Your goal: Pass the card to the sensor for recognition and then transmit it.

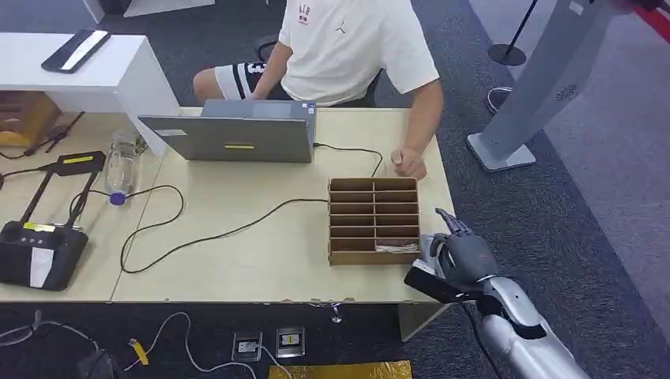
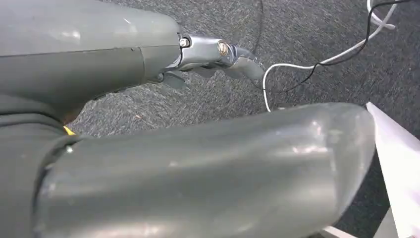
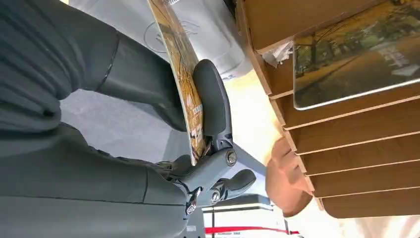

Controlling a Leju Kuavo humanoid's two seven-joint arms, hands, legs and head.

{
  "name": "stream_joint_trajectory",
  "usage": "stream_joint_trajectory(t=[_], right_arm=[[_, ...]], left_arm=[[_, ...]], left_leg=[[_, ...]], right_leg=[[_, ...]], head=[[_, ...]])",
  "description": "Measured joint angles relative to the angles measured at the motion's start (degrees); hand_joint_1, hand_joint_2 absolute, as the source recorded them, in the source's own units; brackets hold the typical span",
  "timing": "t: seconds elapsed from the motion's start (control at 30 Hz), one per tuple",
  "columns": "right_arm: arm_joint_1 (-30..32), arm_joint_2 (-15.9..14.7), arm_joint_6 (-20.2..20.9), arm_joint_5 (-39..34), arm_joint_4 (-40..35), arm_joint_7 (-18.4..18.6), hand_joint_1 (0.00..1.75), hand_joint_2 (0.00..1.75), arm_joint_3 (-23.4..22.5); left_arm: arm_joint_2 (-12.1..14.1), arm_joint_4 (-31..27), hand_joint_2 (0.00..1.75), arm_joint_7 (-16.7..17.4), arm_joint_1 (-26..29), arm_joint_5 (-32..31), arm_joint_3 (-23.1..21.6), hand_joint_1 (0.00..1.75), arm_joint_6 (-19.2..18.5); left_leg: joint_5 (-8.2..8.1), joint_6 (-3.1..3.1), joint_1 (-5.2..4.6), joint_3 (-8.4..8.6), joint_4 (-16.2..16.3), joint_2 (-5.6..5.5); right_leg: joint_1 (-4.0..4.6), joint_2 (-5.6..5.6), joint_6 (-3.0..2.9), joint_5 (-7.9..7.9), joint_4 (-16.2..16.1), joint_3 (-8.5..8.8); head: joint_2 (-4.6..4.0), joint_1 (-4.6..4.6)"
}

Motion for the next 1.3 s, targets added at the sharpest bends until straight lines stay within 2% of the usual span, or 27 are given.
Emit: stream_joint_trajectory(t=[0.23,0.43,0.53,0.73,0.9,1.03,1.1,1.13,1.2,1.27,1.3], right_arm=[[-1.9,-0.5,-0.9,0.2,0.2,0.6,1.75,1.75,0.0],[-5.6,-1.4,0.6,2.1,0.2,0.1,1.75,1.75,-2.0],[-6.4,-1.4,-0.9,3.3,0.2,0.1,1.75,1.75,-2.6],[-14.9,-2.8,-0.9,4.8,0.5,-1.3,1.75,1.75,-6.3],[-20.6,-3.8,-0.6,6.4,0.5,-2.5,1.75,1.75,-8.2],[-26.3,-4.0,1.8,8.2,1.2,-5.4,1.75,1.75,-8.3],[-30.6,-2.8,1.7,9.2,3.7,-7.8,1.75,1.75,-7.4],[-33.2,-1.6,1.2,9.4,6.0,-8.7,1.75,1.75,-6.8],[-38.1,1.0,-0.1,9.9,11.1,-9.6,1.75,1.75,-5.4],[-41.9,4.1,-0.7,10.3,16.5,-9.9,1.75,1.75,-4.0],[-42.9,5.2,-0.7,10.4,18.2,-9.9,1.75,1.75,-3.4]], left_arm=[[0.0,-0.2,0.0,0.0,0.2,-0.6,0.0,0.0,0.0],[-0.2,-0.6,0.0,0.1,0.3,-2.5,0.3,0.0,0.0],[-0.4,-0.6,0.0,0.1,0.3,-2.7,0.5,0.0,0.0],[-1.7,-0.5,0.0,0.1,-1.0,-2.6,1.7,0.0,0.0],[-2.3,0.3,0.0,-0.1,-3.1,0.8,2.1,0.0,0.0],[-2.3,1.6,0.0,-1.0,-5.0,5.4,2.1,0.0,0.0],[-2.2,2.2,0.0,-0.8,-5.7,7.1,1.6,0.0,0.0],[-1.7,2.4,0.0,1.1,-6.1,7.6,1.0,0.0,-0.1],[1.3,2.6,0.0,6.7,-7.3,10.4,-1.3,0.0,-1.1],[5.9,3.1,0.0,9.4,-8.9,12.8,-3.7,0.0,-2.9],[7.6,3.2,0.0,9.5,-9.5,13.5,-4.5,0.0,-3.4]], left_leg=[[0.01,0.0,-0.02,-0.01,0.0,0.01],[0.02,-0.02,-0.01,0.0,0.0,-0.01],[0.02,-0.02,-0.01,-0.05,0.0,0.0],[0.04,0.0,-0.04,-0.02,0.0,0.02],[0.07,0.04,-0.06,-0.06,0.0,0.0],[0.07,0.04,-0.04,-0.13,0.0,0.02],[0.09,0.01,-0.05,-0.25,0.0,-0.01],[0.11,-0.02,-0.05,-0.25,0.0,0.01],[0.22,-0.17,0.08,-0.25,0.0,-0.01],[0.26,-0.24,0.26,-0.26,0.0,-0.06],[0.28,-0.26,0.26,-0.25,0.0,-0.14]], right_leg=[[-0.02,0.01,0.01,0.01,0.0,0.0],[-0.01,-0.03,0.01,0.02,0.0,0.01],[-0.02,0.0,0.01,0.02,0.0,-0.03],[-0.04,0.0,0.01,0.03,0.0,-0.03],[-0.06,-0.01,0.0,0.07,0.0,-0.04],[-0.05,0.0,-0.01,0.07,0.1,-0.04],[-0.05,-0.01,-0.01,0.07,0.2,-0.15],[-0.05,0.0,-0.01,0.07,0.2,-0.18],[0.06,0.0,-0.02,0.08,0.2,-0.21],[0.26,-0.05,-0.11,0.12,0.2,-0.22],[0.26,-0.15,-0.13,0.11,0.2,-0.23]], head=[[0.0,-0.02],[0.0,0.02],[0.0,0.0],[0.0,0.0],[0.0,-0.02],[0.0,-0.02],[0.0,-0.04],[0.0,0.0],[0.0,0.02],[0.0,0.0],[0.0,0.0]])
